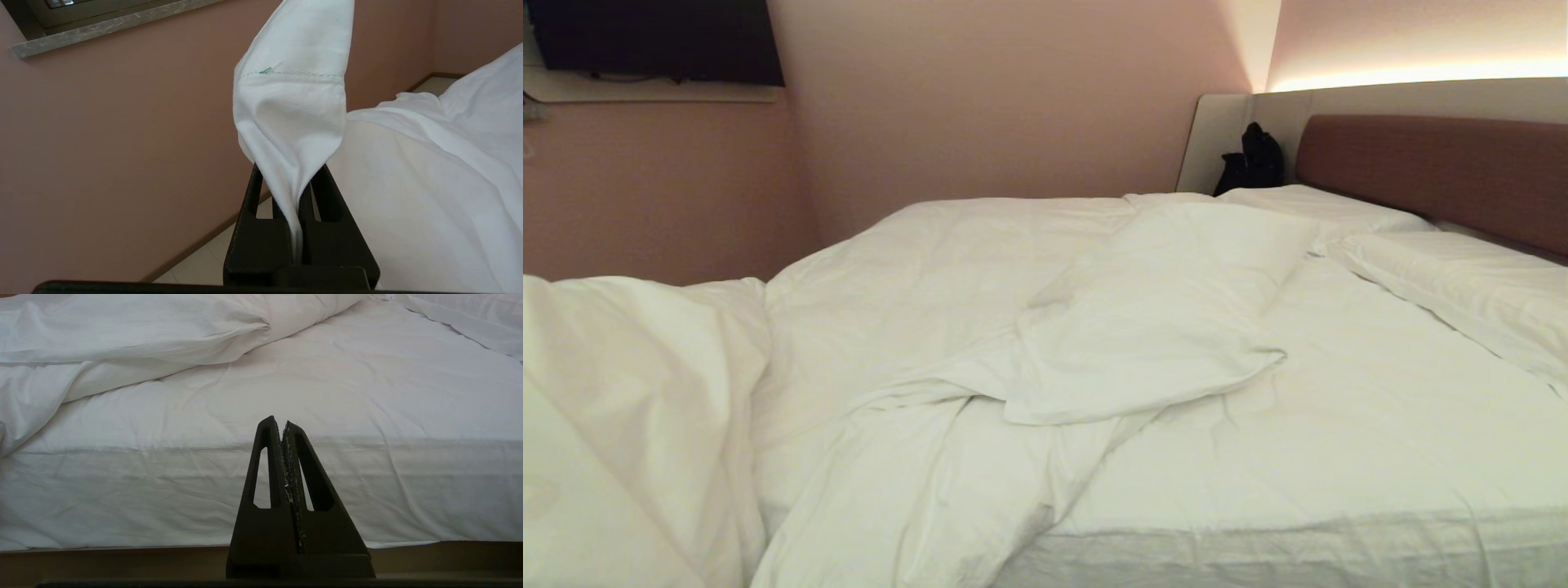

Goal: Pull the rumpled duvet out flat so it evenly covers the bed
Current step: Flatten the corners of the folded blanket

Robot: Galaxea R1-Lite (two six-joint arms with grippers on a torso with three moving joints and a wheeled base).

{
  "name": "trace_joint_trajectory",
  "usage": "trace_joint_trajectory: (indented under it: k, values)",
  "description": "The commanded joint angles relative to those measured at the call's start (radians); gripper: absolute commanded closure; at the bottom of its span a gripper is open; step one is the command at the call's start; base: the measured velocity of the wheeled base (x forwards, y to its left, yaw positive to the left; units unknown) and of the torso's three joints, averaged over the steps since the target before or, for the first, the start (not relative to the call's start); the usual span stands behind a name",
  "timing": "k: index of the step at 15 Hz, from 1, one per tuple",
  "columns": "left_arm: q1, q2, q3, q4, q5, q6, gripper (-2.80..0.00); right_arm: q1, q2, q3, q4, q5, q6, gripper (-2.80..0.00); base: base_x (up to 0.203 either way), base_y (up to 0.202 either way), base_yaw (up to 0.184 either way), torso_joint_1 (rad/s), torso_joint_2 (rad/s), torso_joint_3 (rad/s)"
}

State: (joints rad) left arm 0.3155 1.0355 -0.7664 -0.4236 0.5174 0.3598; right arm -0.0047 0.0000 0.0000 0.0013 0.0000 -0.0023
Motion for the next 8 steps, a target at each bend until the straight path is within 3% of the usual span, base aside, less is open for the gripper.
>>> trace_joint_trajectory:
  k: [1,8]
  values:
    - [0.001,0.016,0.005,-0.009,0.001,0.002,0.0,0.0,0.002,0.0,0.0,0.0,-0.001,0.0,0.0,0.0,0.0,0.0,0.0,0.0]
    - [0.002,0.015,0.027,-0.017,0.0,0.007,0.0,0.0,0.002,0.0,0.0,0.0,-0.001,0.0,0.0,0.0,0.0,0.0,0.0,0.0]
